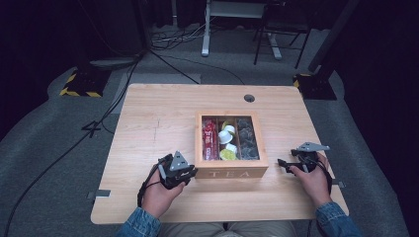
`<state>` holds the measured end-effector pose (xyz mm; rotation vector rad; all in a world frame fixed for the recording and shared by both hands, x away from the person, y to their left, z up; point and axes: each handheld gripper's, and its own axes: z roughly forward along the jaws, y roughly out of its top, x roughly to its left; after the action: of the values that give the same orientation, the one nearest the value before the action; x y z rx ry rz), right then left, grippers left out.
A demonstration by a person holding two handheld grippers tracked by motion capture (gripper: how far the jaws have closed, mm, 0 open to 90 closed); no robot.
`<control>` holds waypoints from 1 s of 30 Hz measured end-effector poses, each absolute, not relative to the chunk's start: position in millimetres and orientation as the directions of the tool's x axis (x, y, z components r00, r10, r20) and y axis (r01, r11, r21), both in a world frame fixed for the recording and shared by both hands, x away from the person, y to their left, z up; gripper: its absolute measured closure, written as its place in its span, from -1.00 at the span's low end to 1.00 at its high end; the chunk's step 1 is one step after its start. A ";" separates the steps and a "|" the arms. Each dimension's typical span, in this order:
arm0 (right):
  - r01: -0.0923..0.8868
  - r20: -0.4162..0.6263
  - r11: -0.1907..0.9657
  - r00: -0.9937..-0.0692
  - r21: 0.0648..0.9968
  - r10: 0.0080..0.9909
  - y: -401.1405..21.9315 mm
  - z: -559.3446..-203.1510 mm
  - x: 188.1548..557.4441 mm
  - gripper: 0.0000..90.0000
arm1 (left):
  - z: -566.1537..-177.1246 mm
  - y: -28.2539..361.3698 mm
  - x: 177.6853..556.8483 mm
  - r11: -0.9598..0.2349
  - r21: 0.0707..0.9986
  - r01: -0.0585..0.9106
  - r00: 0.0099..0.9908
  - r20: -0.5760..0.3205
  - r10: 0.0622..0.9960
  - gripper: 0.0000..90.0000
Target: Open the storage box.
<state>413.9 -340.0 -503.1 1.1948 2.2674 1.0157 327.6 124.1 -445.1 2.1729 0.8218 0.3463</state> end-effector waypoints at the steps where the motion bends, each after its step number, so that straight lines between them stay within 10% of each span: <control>1: 0.550 -0.002 0.377 -0.564 0.745 0.826 -340.4 -502.6 413.3 -0.43 | -444.7 123.7 327.3 -0.490 0.748 0.447 0.754 -0.020 0.657 0.75; 8: 0.531 0.058 0.380 -0.634 0.757 0.771 -339.3 -475.8 395.0 -0.39 | -442.3 123.6 329.2 -0.489 0.743 0.456 0.757 -0.036 0.652 0.75; 14: 0.440 0.089 0.456 -0.788 0.774 0.610 -318.1 -452.2 375.7 0.16 | -439.7 123.9 329.8 -0.488 0.747 0.451 0.760 -0.034 0.650 0.75; 30: 0.370 0.089 0.473 -0.852 0.800 0.516 -290.5 -441.1 361.4 0.74 | -436.9 124.3 330.0 -0.490 0.753 0.440 0.763 -0.025 0.646 0.74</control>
<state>361.4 -290.5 -441.1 0.7744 2.5517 1.3232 330.0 124.3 -436.9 2.1660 0.8081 0.3338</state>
